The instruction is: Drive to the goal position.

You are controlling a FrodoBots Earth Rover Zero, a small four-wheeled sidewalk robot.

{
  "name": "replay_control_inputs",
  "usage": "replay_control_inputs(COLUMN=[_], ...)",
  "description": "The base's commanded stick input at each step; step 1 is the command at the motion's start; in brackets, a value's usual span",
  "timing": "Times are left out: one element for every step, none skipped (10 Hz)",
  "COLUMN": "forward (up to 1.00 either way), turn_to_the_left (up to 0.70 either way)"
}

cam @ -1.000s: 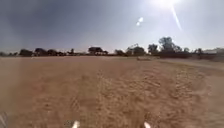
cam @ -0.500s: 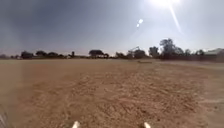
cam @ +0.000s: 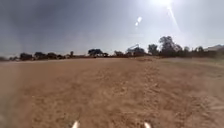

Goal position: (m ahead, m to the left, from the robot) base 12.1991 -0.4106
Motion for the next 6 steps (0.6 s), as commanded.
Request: replay_control_inputs(forward=[0.70,0.70,0.70,0.70,0.70,0.70], turn_to_the_left=[0.00,0.00,0.00,0.00,0.00,0.00])
